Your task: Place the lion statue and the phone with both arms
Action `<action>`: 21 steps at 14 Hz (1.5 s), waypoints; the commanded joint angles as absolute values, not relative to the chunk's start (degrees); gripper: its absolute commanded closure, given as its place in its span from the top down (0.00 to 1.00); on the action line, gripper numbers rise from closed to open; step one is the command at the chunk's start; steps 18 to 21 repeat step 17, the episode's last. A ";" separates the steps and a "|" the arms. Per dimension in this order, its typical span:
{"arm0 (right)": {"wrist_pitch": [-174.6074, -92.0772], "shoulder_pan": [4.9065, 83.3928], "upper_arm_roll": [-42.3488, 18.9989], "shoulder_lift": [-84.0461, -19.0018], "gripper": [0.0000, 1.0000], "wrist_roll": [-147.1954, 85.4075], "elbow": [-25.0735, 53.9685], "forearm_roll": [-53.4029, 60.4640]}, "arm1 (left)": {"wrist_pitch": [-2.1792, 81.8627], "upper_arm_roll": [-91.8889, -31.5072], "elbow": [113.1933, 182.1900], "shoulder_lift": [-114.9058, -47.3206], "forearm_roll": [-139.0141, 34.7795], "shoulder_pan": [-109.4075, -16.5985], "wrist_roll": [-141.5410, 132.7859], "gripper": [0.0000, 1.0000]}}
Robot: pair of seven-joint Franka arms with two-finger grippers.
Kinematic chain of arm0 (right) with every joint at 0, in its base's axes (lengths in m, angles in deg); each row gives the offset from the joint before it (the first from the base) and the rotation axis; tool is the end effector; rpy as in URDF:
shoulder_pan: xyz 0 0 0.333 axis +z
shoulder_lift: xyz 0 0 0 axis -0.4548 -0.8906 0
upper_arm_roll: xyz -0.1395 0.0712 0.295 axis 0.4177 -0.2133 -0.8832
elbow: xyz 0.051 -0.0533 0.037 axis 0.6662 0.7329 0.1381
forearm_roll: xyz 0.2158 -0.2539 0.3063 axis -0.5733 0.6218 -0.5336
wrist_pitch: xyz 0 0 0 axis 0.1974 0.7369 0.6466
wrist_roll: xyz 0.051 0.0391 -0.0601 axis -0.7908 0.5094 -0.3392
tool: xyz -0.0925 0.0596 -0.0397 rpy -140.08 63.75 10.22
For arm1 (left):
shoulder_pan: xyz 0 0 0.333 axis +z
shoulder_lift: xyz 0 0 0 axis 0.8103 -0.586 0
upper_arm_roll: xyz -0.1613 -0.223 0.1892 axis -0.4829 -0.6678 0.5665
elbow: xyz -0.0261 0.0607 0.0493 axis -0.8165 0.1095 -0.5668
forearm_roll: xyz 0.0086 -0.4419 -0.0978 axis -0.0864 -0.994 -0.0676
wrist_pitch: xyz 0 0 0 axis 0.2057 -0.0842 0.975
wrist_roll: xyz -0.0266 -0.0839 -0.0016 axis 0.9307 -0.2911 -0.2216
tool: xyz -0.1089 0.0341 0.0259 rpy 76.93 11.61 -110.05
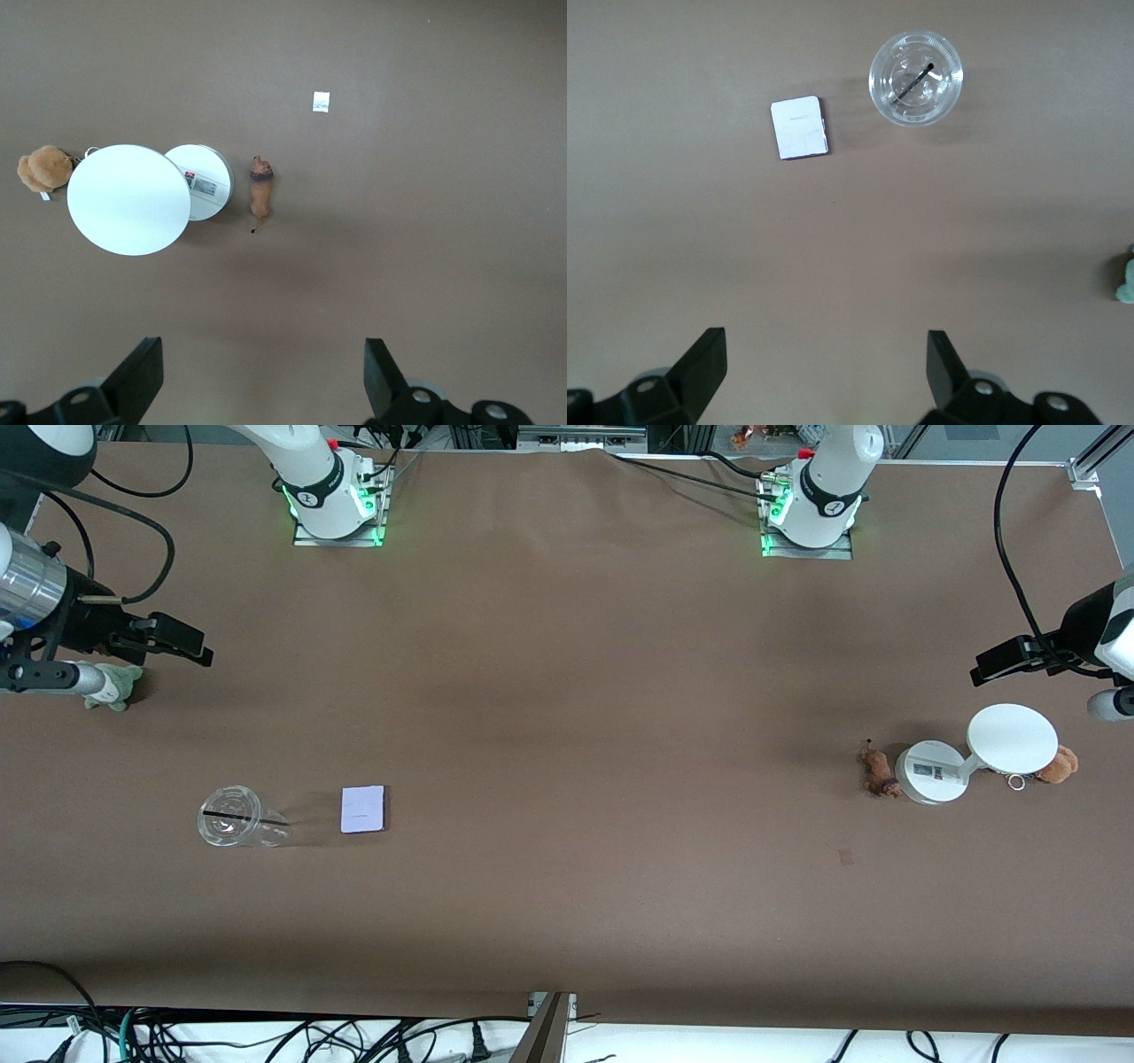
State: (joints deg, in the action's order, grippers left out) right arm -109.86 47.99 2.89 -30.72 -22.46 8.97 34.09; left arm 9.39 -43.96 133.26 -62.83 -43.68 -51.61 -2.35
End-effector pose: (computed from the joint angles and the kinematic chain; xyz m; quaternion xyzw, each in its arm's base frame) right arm 0.6280 0.0271 0.5772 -0.9980 0.0254 0.0365 0.0459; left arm 0.6475 0.0220 0.5916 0.9944 0.0913 -0.0525 0.0024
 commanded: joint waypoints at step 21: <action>-109.48 38.91 -9.04 -31.66 1.00 -23.14 5.17 39.23 | 8.11 -44.08 129.89 -64.63 -42.60 -51.49 -3.45 1.00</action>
